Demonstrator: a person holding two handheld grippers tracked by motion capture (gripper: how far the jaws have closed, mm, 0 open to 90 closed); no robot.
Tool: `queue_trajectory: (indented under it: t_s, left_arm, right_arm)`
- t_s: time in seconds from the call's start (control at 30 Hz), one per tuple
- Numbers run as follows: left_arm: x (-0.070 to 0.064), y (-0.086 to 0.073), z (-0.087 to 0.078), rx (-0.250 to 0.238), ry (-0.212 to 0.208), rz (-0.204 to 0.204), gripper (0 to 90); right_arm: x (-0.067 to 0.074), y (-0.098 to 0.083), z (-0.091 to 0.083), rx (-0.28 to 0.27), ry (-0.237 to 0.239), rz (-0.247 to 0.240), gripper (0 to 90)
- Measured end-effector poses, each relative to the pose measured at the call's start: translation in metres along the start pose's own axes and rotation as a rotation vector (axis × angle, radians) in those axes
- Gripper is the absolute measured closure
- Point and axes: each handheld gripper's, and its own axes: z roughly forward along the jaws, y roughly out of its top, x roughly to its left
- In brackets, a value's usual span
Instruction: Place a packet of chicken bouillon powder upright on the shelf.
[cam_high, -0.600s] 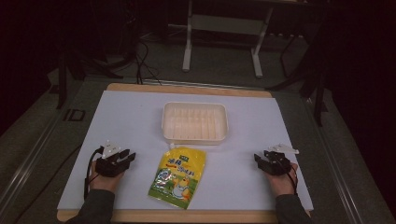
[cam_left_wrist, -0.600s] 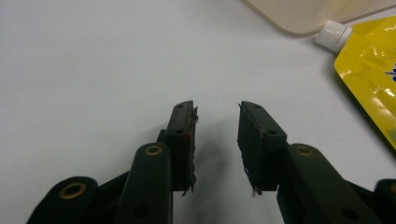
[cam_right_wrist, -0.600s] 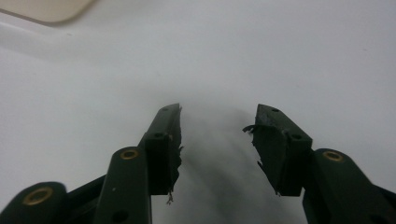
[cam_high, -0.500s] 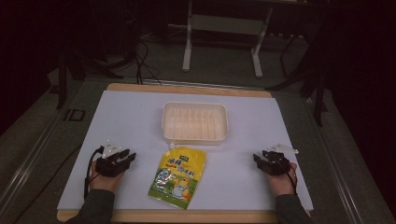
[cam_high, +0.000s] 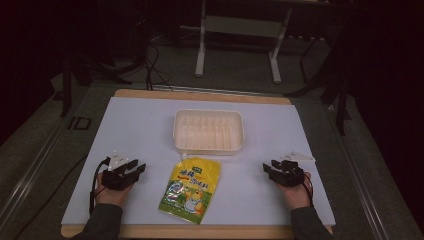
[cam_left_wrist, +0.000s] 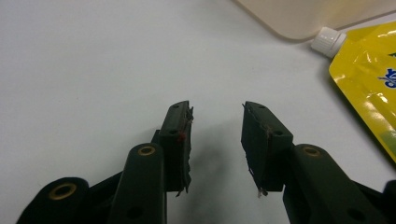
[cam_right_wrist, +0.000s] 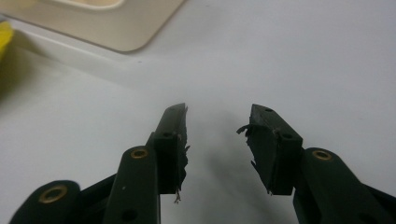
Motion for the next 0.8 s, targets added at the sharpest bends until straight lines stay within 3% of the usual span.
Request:
queue_trajectory:
  t_s: [0.17,0.23,0.47,0.8]
  left_arm:
    - [0.001,0.0,0.0,-0.001,-0.004,-0.008,61.2]
    - [0.001,0.0,0.0,-0.002,-0.005,-0.004,60.9]
    - [0.001,0.0,0.0,0.001,-0.011,-0.006,60.7]
    - [-0.002,0.0,0.0,0.014,-0.01,0.007,58.9]
  right_arm:
    - [0.008,0.002,0.004,0.012,0.04,-0.017,56.8]
    - [0.017,0.006,0.008,0.019,0.094,-0.03,55.7]
    - [0.037,0.014,0.014,0.035,0.172,-0.081,52.9]
    - [0.055,0.028,0.015,0.045,0.255,-0.129,53.4]
